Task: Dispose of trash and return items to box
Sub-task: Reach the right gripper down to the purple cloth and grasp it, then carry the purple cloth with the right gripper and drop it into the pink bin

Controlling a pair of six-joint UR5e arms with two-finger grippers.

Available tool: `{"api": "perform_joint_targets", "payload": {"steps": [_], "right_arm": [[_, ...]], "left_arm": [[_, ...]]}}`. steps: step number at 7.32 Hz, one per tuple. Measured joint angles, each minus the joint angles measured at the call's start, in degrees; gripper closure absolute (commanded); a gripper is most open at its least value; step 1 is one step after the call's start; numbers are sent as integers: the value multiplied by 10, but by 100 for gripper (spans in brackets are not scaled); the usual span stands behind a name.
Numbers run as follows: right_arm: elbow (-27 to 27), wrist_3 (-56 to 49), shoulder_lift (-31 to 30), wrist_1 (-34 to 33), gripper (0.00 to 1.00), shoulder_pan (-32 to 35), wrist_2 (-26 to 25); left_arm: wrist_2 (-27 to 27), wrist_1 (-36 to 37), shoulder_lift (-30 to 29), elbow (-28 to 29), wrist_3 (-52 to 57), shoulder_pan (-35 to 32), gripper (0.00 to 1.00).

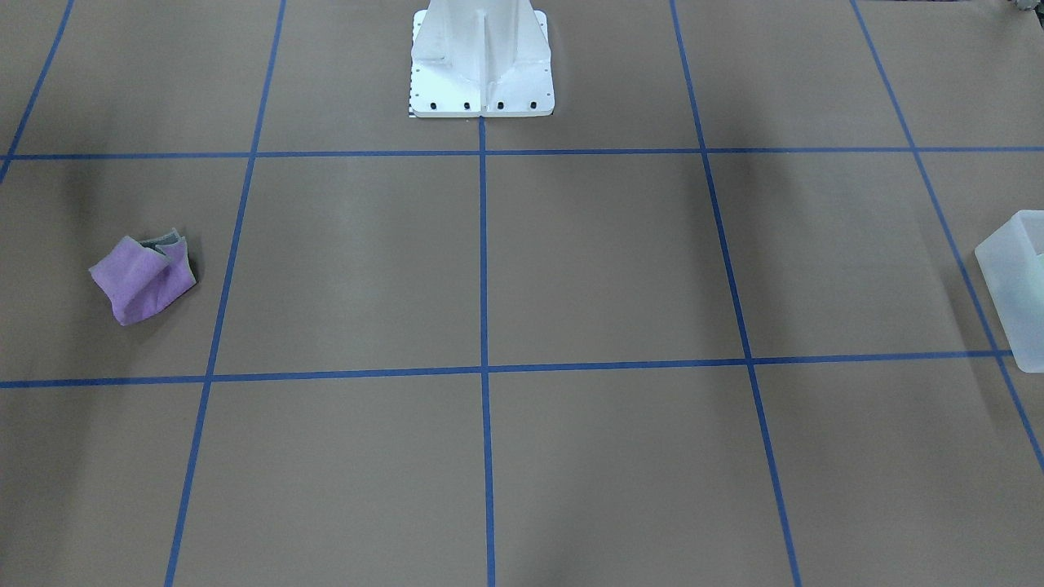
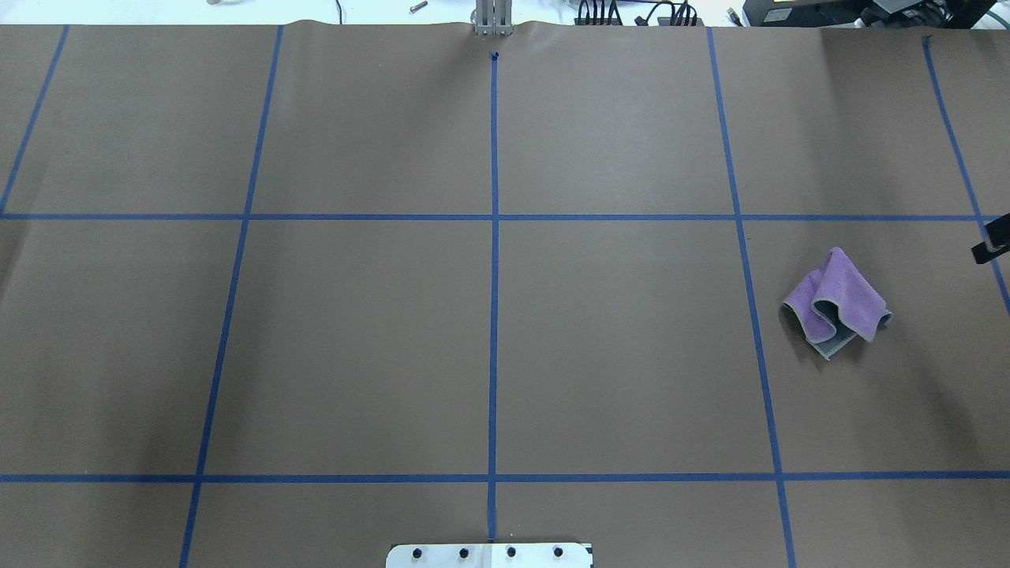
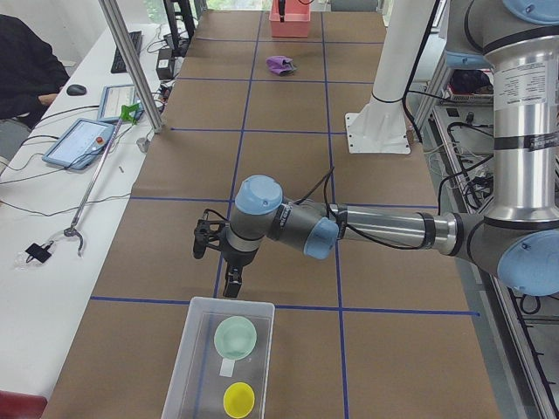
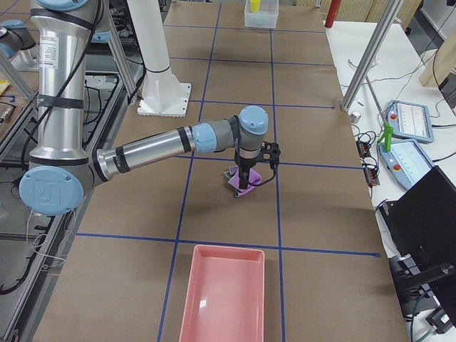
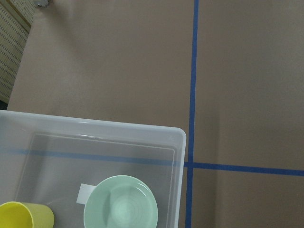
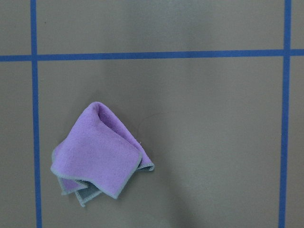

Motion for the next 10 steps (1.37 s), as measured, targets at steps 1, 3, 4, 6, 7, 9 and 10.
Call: {"api": "perform_joint_targets", "payload": {"steps": [1,3,4,6,7,9,10], "right_arm": [[-43,44,12,67,0,-39,-4],[-107,155,38,179,0,-109,-11],[-125,185,56,197,0,-132,-18],[-155,201,89,204,0,-150,-37],[-162,203,99,204,1,-156,-52],[-175,204,106,203,81,-164,-62],[-178,204,104,202,100,-166,-64]], "left_arm": [[0,4,3,-7,0,2,2],[-1,6,4,-14,-3,2,2],[-2,6,4,-15,-4,3,2],[-4,6,4,-18,-7,3,2],[-5,6,4,-19,-8,3,2],[-6,6,3,-21,-13,3,2],[-6,7,3,-24,-14,3,2]]}}
